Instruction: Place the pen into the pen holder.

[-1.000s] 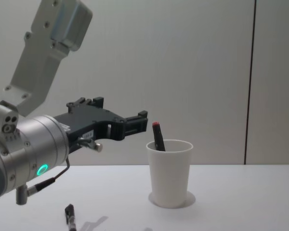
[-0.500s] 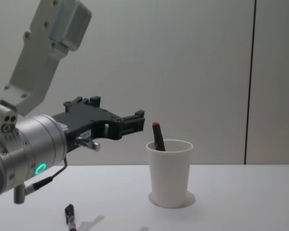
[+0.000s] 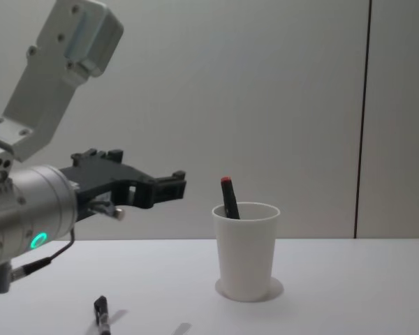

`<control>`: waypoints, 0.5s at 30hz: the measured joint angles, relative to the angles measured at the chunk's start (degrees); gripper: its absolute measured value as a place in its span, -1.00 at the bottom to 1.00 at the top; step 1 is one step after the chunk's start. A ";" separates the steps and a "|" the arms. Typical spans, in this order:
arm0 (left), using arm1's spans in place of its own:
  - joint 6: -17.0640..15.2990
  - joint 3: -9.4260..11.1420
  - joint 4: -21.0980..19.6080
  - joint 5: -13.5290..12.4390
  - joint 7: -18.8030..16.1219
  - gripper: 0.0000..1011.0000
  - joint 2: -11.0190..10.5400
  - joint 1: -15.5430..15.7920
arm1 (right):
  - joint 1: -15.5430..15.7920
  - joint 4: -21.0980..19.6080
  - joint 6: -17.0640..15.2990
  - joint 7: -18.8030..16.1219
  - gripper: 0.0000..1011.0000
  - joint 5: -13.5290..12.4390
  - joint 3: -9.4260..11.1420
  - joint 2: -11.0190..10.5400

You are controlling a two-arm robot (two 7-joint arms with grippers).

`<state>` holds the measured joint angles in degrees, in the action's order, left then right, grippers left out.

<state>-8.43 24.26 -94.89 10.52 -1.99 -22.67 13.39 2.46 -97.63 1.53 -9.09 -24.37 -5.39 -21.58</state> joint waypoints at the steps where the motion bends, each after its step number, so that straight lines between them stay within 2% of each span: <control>1: -0.55 -0.12 -0.15 0.03 -0.05 0.99 -0.08 -0.02 | 0.01 -0.01 0.00 0.00 0.98 -0.01 0.00 0.00; 15: -11.41 -1.41 -2.33 0.80 -0.34 0.99 -0.89 -0.09 | 0.10 -0.10 -0.11 0.00 0.98 -0.08 0.05 -0.07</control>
<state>-19.84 22.85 -97.22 11.32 -2.33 -23.56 13.30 2.56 -97.73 1.42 -9.09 -24.45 -5.34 -21.65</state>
